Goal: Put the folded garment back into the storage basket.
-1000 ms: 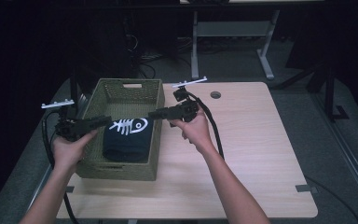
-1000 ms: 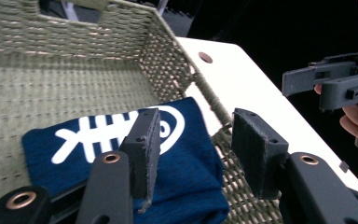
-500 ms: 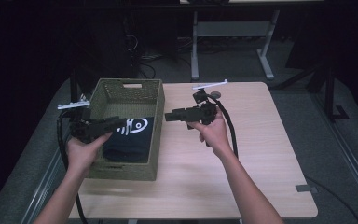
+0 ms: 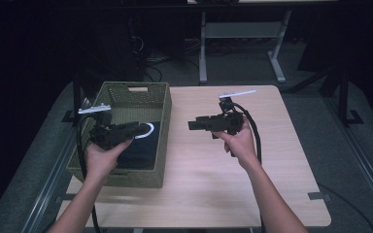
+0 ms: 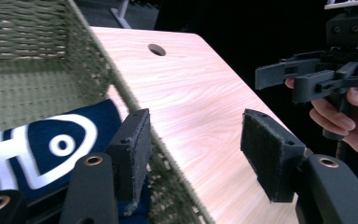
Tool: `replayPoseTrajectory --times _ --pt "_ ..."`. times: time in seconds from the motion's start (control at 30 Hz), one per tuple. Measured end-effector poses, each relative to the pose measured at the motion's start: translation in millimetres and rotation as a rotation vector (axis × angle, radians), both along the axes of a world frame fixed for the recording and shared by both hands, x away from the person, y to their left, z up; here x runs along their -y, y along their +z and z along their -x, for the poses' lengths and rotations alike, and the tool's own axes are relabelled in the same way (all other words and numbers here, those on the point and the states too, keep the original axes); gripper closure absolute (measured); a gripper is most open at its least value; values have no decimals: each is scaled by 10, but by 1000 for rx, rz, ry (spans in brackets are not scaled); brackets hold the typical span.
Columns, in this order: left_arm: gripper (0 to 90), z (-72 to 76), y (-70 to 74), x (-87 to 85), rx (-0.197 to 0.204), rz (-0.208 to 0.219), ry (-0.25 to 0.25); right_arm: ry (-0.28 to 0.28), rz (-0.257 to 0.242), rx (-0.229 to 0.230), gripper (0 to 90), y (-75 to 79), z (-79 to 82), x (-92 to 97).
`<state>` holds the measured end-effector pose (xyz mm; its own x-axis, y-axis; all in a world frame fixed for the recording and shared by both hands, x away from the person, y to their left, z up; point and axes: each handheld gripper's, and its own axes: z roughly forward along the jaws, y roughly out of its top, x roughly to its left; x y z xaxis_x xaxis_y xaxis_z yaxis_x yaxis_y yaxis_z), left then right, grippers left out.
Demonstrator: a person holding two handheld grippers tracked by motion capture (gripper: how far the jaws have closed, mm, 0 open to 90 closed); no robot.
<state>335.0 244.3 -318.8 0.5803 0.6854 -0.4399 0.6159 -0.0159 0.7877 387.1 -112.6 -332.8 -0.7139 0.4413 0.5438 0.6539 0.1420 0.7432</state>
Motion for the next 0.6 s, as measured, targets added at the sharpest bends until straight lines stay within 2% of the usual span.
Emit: replayPoseTrajectory --times 0.33,0.6 --pt "394 23 3 272 4 -12 -47 -47 -20 -1 390 -34 71 304" --pt "387 50 3 425 12 -10 -73 -86 -8 1 374 -74 161 580"
